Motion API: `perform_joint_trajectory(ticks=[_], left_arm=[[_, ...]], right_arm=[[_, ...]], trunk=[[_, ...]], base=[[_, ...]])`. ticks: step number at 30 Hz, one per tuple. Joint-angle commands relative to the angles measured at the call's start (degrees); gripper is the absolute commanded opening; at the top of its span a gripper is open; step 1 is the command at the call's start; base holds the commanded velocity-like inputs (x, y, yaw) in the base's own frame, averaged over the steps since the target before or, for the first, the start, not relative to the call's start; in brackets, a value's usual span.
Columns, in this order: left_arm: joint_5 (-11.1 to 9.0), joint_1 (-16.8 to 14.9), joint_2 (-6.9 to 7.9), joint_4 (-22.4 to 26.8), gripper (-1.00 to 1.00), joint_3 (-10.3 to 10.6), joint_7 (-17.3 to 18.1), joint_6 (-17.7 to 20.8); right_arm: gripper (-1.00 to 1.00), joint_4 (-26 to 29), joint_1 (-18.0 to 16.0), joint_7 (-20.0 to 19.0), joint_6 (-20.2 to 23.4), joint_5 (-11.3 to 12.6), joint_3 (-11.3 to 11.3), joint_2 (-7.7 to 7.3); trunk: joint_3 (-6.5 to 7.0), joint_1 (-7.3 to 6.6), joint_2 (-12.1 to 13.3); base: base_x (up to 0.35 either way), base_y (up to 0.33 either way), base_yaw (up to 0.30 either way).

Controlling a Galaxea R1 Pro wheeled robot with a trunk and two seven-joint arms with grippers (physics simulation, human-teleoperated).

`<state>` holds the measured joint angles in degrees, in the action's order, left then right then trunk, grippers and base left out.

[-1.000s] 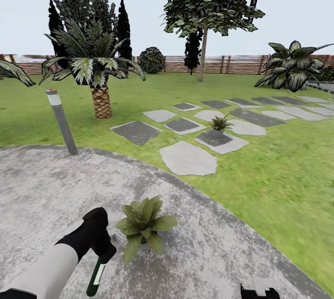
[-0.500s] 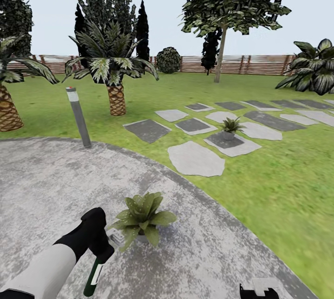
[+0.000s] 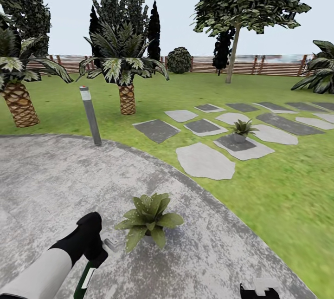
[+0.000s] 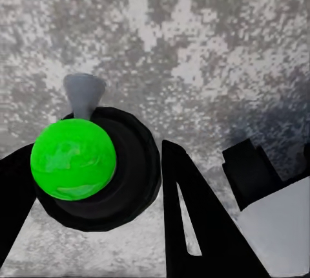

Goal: Pick up the pesticide atomizer in the garden and spray insectifuge to fully cover both potted plants in the garden.

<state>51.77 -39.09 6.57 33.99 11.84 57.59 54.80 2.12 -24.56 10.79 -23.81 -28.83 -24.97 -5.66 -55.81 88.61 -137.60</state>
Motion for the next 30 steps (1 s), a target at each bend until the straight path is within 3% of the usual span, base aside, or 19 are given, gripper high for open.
perform_joint_trajectory(ticks=[1,5,17,24,27,30], left_arm=[[0.34,-0.02,-0.22,-0.19,-1.0,0.27,-0.24,0.22],[-0.13,-0.02,-0.7,-1.67,-1.0,0.21,-1.08,0.22],[-0.18,-0.02,0.04,-1.91,-1.0,0.05,-1.85,0.22],[-0.21,-0.02,0.09,-1.91,-1.0,-0.13,-1.94,0.18],[-0.21,-0.02,-0.02,-1.65,-1.0,-1.78,-1.97,0.14],[-0.19,-0.02,-0.05,-1.32,-1.0,-2.17,-2.03,0.13]], right_arm=[[1.0,-0.1,-0.05,0.28,-0.18,-0.61,-0.35,-0.07],[1.0,-0.1,-0.05,0.28,-0.18,-0.61,-0.36,-0.2],[1.0,-0.07,-0.05,0.28,-0.18,-0.61,-0.43,-0.32],[1.0,-0.04,-0.05,0.27,-0.22,-0.61,-0.35,-0.23],[1.0,-0.04,-0.05,0.28,-0.21,-0.61,-0.35,-0.23],[1.0,-0.05,-0.05,0.28,-0.23,-0.61,-0.35,-0.23]], trunk=[[-0.06,-0.01,-0.02],[-0.06,-0.01,-0.02],[-0.06,-0.01,-0.02],[-0.06,-0.01,-0.02],[-0.06,-0.01,-0.02],[-0.06,-0.01,-0.02]], base=[[0.0,0.0,0.017],[0.0,0.0,0.004],[0.132,-0.125,0.012],[0.107,-0.251,0.245],[0.01,-0.268,0.276],[0.001,-0.271,0.277]])
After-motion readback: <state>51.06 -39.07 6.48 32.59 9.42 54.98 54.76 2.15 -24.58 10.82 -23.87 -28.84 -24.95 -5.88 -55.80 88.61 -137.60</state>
